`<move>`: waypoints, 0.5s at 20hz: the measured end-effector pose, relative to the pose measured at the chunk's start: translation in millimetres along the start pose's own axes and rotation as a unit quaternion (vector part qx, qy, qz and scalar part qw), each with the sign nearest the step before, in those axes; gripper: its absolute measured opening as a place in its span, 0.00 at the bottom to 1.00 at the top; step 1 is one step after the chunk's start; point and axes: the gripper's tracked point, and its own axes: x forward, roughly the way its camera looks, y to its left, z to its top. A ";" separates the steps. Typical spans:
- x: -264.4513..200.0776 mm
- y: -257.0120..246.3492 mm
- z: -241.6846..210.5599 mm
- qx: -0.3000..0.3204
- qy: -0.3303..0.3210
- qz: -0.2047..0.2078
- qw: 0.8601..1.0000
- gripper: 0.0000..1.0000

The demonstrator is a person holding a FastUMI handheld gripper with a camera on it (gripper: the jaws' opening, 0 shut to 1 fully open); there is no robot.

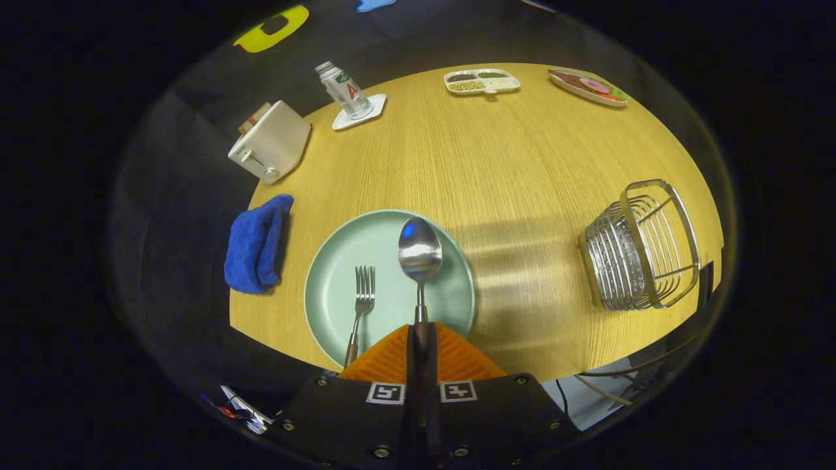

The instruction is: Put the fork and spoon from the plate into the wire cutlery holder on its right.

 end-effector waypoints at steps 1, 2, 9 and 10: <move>-5.8 -5.2 5.4 0.002 -0.012 -0.003 1.000 0.06; -13.4 -10.3 11.4 0.004 -0.026 -0.005 1.000 0.06; -68.5 -71.4 38.7 0.057 -0.108 -0.045 0.991 0.06; -74.3 -80.4 41.1 0.069 -0.116 -0.053 0.989 0.05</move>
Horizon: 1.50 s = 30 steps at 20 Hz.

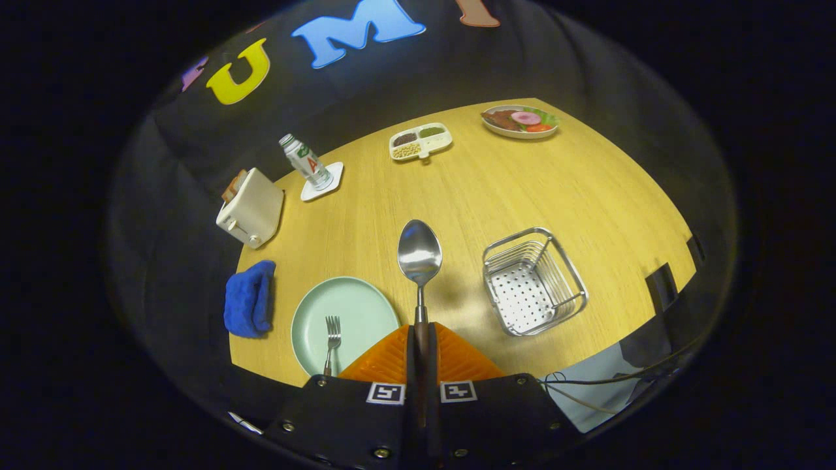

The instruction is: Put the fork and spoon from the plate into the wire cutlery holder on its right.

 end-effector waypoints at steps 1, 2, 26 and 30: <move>-3.4 -12.4 2.5 0.009 -0.005 -0.010 1.000 0.05; -7.6 -24.3 3.9 0.016 -0.010 -0.021 1.000 0.05; -24.0 -67.9 7.4 0.028 -0.017 -0.060 0.998 0.72; -21.1 -64.9 -1.1 0.029 -0.006 -0.056 0.998 0.72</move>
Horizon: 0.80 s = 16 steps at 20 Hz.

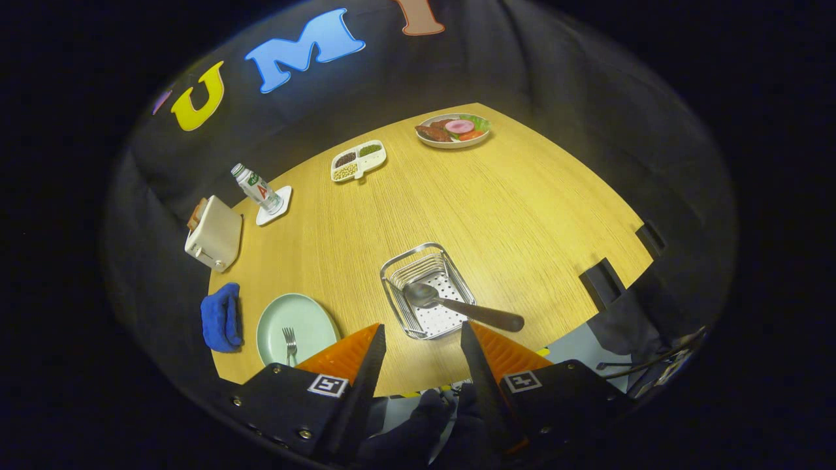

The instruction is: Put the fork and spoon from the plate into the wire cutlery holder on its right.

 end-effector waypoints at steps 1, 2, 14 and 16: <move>0.0 0.6 -1.7 0.000 0.002 0.000 1.000 0.72; 0.7 1.4 -3.1 0.000 0.003 0.000 1.000 0.72; 9.5 49.5 -26.4 -0.036 0.034 0.028 0.998 0.72; 13.8 67.8 -34.9 -0.054 0.045 0.040 0.997 0.72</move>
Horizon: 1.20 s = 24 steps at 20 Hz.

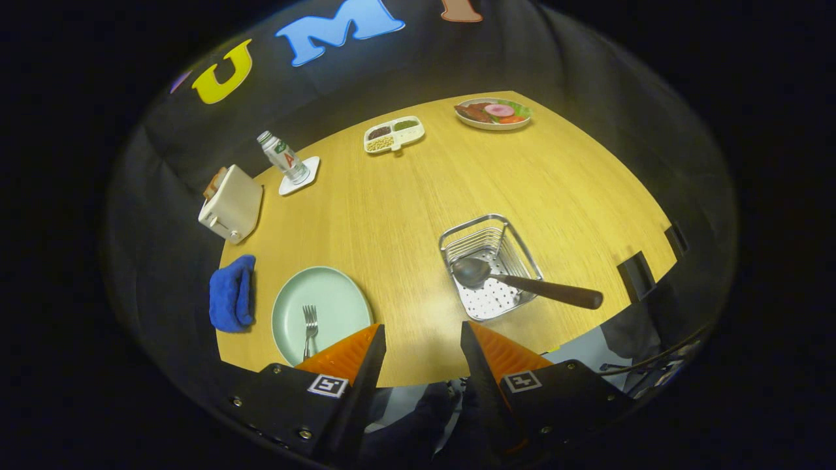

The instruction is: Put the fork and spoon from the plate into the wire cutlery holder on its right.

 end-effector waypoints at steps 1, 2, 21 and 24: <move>2.5 10.3 -3.3 -0.011 0.007 0.007 1.000 0.72; 5.5 21.9 -6.8 -0.022 0.014 0.015 1.000 0.72; 81.8 153.0 -97.0 -0.086 0.198 0.093 0.972 0.53; 90.9 159.5 -107.9 -0.095 0.215 0.092 0.968 0.53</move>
